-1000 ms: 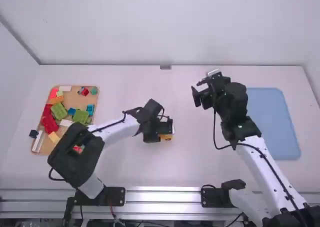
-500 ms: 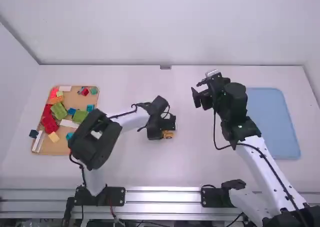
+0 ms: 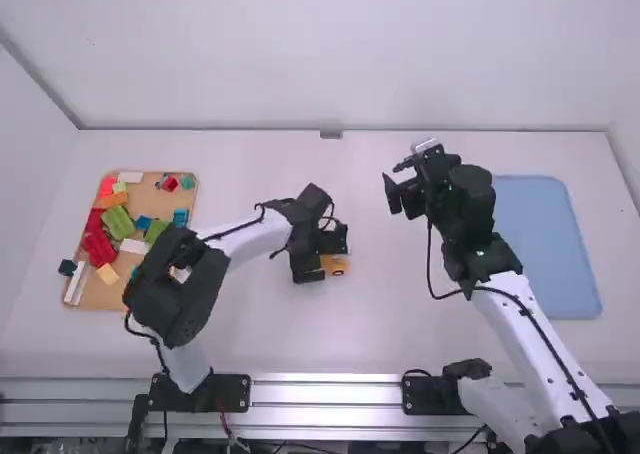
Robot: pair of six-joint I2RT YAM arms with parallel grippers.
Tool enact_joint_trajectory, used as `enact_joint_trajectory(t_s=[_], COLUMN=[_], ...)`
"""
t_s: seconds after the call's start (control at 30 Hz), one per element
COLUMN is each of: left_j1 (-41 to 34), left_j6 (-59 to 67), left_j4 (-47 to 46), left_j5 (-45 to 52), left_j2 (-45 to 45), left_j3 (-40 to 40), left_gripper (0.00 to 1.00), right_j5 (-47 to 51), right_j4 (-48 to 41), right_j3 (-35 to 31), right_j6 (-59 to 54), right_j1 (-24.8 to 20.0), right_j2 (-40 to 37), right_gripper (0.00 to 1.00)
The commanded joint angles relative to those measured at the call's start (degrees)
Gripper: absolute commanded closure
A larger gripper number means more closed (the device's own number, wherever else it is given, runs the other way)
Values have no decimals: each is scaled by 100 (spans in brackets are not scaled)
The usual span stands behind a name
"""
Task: Assemble lego blocks to make yellow taxi
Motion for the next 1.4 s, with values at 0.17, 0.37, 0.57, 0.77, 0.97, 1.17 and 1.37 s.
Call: enact_joint_trajectory(t_s=[0.17,0.37,0.57,0.77,0.97,1.17,1.37], left_j1=[1478,3128,4151,4138,4325,4597,4889], left_j6=[-942,-2968,-4666,-6395,-7687,-8854,-8452], left_j4=[-249,-76,-105,-1200,-2647,-3746,-3860], left_j5=[748,654,-105,-1685,-2485,-3126,-2857], left_j2=[-1545,-2000,-1998,-2022,-2031,-2031,-2028], left_j3=[212,210,227,691,1325,1447,1440], left_gripper=[1,1,1,1,1,1,1], right_j5=[2,4,4,2,4,4,2], right_j4=[52,74,175,273,310,310,310], right_j3=[229,229,229,229,229,229,229], right_j6=[2,0,2,2,0,0,2], right_j1=[-11,-13,-11,-11,-11,-11,-11], right_j2=[17,17,17,17,17,17,17], right_gripper=[1,1,2,1,1,1,2])
